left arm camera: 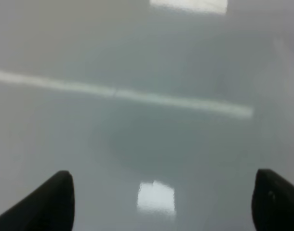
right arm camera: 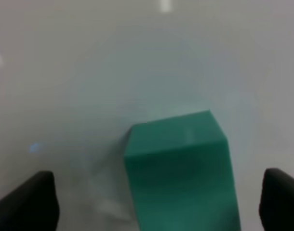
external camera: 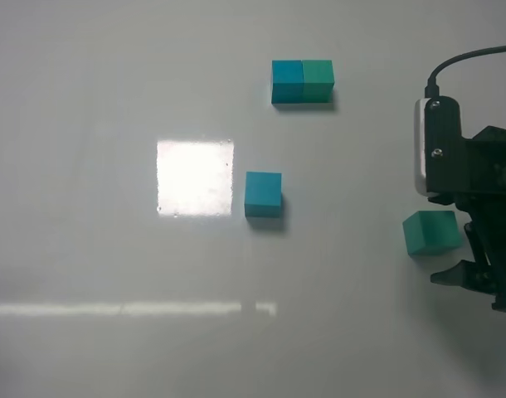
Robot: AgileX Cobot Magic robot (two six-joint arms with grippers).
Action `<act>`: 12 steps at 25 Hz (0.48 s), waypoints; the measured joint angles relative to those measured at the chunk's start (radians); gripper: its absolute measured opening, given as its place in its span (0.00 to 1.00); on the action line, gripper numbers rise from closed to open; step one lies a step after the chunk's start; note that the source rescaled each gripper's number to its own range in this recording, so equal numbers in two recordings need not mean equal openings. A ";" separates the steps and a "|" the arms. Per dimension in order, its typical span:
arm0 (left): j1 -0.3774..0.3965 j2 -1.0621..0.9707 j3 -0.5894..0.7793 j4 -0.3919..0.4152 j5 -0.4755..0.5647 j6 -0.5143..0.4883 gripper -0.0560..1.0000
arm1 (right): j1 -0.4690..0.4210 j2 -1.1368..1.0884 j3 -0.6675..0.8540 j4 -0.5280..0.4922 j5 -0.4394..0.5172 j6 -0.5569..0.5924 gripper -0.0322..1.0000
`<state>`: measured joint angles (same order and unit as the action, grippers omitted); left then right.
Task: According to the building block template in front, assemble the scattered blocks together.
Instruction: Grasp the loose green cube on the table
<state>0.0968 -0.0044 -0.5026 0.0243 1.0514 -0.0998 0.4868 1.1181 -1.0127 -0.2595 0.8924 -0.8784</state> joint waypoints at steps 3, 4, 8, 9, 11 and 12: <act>0.000 0.000 0.000 0.000 0.000 0.000 0.75 | 0.000 0.018 -0.001 -0.030 -0.015 -0.011 1.00; 0.000 0.000 0.000 0.000 0.000 0.000 0.75 | 0.000 0.024 -0.001 -0.041 -0.018 -0.014 1.00; 0.000 0.000 0.000 0.000 0.000 0.000 0.75 | 0.000 0.047 -0.001 -0.050 -0.029 -0.019 1.00; 0.000 0.000 0.000 0.000 0.000 0.000 0.75 | 0.000 0.053 -0.001 -0.053 -0.031 -0.021 0.99; 0.000 0.000 0.000 0.000 0.000 0.000 0.75 | 0.000 0.062 -0.001 -0.056 -0.034 -0.023 0.93; 0.000 0.000 0.000 0.000 0.000 0.000 0.75 | 0.000 0.066 -0.001 -0.056 -0.035 -0.023 0.90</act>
<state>0.0968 -0.0044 -0.5026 0.0243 1.0514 -0.0998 0.4868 1.1842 -1.0138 -0.3157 0.8570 -0.9014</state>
